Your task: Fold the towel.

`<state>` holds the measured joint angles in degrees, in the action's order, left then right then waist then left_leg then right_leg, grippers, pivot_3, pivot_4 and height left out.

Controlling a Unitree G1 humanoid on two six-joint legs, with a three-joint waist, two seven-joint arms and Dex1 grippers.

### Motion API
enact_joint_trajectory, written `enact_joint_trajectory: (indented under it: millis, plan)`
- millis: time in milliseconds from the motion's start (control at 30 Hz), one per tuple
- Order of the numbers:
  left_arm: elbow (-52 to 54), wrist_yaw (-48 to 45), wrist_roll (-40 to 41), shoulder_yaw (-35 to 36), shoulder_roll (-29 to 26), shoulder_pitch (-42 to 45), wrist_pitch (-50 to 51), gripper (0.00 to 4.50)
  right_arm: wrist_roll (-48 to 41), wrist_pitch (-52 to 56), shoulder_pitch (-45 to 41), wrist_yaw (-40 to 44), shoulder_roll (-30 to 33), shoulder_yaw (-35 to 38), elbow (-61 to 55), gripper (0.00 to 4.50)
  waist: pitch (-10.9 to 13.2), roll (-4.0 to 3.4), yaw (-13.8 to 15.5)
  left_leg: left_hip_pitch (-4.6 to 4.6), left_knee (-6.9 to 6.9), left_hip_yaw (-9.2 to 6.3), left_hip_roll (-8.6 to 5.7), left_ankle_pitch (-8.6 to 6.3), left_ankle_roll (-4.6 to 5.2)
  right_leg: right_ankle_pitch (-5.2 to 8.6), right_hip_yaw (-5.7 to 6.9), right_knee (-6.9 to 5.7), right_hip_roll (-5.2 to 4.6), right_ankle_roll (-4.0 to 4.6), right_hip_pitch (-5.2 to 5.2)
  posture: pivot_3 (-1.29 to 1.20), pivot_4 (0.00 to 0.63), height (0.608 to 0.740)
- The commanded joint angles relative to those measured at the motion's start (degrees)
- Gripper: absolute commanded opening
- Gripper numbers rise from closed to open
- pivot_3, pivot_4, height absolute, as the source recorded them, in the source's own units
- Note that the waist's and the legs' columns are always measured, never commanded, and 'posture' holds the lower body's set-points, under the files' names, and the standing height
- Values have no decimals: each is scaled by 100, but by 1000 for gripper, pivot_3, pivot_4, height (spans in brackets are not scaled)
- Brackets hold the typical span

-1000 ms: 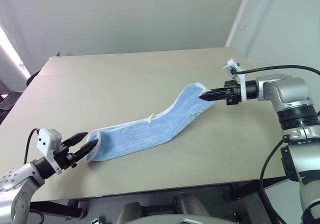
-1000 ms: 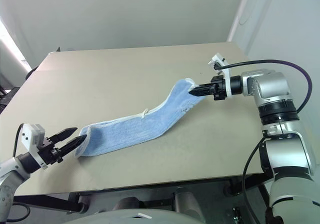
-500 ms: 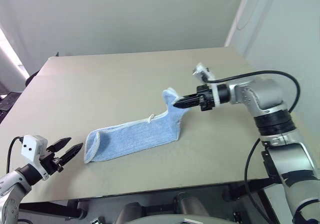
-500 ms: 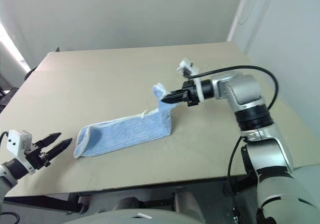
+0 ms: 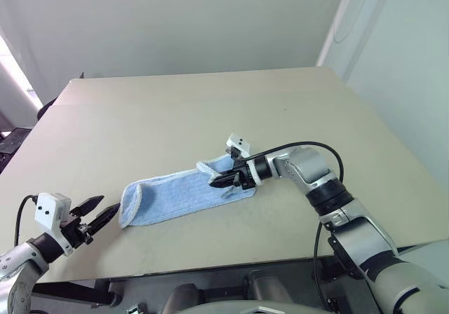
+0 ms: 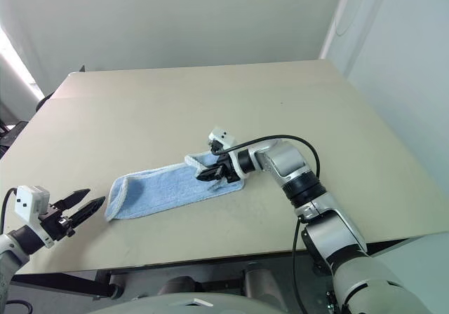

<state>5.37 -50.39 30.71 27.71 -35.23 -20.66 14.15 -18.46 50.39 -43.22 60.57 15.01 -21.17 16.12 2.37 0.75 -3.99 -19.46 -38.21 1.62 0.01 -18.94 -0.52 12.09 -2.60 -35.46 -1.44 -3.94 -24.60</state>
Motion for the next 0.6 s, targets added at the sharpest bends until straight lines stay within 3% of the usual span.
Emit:
enact_joint_trajectory:
  millis: [33,200,367,600]
  plan:
    - [261,-41,59,44,-19,4,-75,2908,-175,-95,56,47,-33,171,-342,1832,0,0,8,0,0,-1,0,0,0,0,2,0,0,0,0,0,0,740]
    - [336,-175,115,67,-51,-103,-3,2908,-888,-338,275,728,333,732,-1130,3638,0,0,7,-4,0,-3,-7,0,0,4,5,7,-9,-7,3,0,0,740]
    - [362,-173,286,234,-40,-145,82,2908,-848,-1104,47,328,96,1326,-401,3638,-4,7,-9,6,0,-3,-7,0,0,7,5,1,-6,-3,8,0,0,740]
    - [439,-94,557,478,-109,-171,370,2908,143,-2931,256,139,-426,836,987,3638,-3,5,-11,4,0,-5,-2,0,0,5,7,-5,2,-6,7,0,0,740]
